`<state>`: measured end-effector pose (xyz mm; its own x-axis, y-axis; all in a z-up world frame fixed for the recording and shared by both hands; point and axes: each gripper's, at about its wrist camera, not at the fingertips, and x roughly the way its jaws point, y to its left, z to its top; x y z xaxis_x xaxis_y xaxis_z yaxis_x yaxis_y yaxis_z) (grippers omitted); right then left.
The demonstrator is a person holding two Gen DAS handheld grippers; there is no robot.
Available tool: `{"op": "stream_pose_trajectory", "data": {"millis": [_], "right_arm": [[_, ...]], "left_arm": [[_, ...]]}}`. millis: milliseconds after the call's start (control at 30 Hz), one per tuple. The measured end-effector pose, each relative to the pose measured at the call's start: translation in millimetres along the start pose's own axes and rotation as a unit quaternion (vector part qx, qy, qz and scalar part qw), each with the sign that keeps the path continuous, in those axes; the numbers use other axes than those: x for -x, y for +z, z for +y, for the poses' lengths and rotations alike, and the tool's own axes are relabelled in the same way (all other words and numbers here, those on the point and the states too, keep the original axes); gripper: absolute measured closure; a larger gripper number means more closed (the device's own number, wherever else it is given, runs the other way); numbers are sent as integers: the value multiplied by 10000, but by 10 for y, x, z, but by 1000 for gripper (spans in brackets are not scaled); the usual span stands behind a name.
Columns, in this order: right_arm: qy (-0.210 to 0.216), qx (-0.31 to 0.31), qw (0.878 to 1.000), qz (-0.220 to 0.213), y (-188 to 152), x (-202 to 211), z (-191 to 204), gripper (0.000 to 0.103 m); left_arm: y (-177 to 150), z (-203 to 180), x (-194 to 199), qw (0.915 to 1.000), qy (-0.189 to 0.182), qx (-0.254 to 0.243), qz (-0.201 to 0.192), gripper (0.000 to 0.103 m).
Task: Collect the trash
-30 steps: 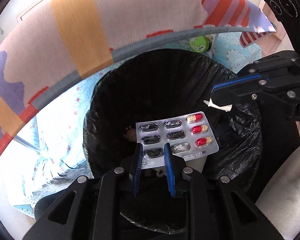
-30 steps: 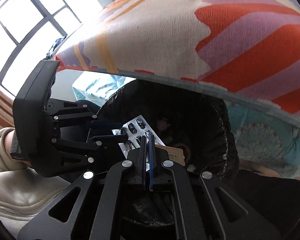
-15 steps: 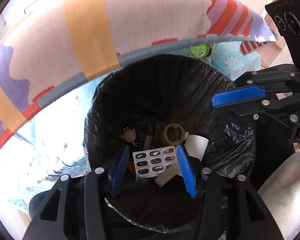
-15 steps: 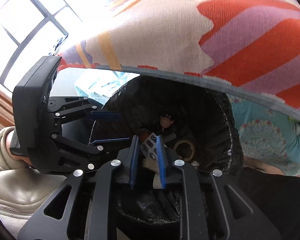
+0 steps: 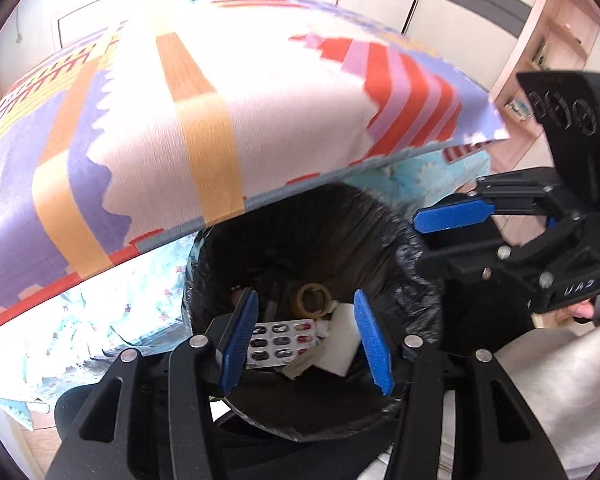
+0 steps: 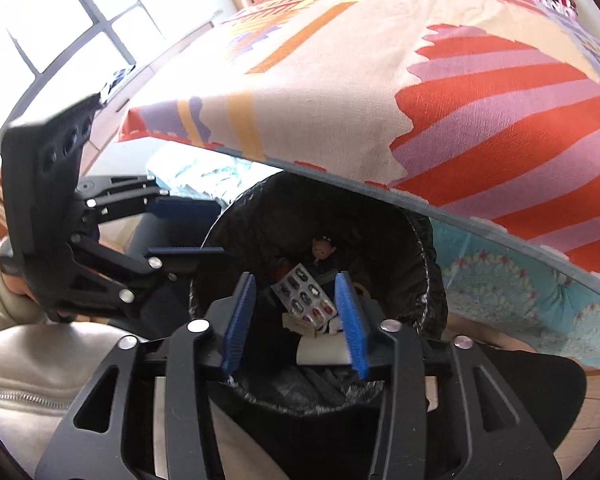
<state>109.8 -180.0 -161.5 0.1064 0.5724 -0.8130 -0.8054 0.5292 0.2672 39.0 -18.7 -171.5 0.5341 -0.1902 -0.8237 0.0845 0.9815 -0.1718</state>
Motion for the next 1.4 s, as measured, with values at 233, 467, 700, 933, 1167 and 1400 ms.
{"op": "stream_pose_trajectory", "data": {"millis": [233, 467, 700, 933, 1167, 1400], "right_arm": [[-26, 233, 9996, 173, -44, 123, 134, 28], [-116, 573, 9980, 240, -81, 293, 288, 19], [-115, 550, 9983, 144, -109, 460, 318, 15], [-127, 588, 9980, 187, -99, 478, 341, 15], [-97, 616, 9978, 231, -99, 448, 357, 15], [-92, 621, 9978, 233, -99, 445, 358, 15]], "left_arm": [[5, -120, 278, 9993, -309, -28, -214, 30], [-8, -209, 456, 9982, -513, 47, -316, 21], [0, -311, 640, 9980, -458, -39, -436, 21], [0, -360, 680, 9978, -470, -108, -466, 21], [-3, -358, 673, 9980, -430, -92, -454, 21], [-15, -376, 664, 9979, -435, -143, -450, 21]]}}
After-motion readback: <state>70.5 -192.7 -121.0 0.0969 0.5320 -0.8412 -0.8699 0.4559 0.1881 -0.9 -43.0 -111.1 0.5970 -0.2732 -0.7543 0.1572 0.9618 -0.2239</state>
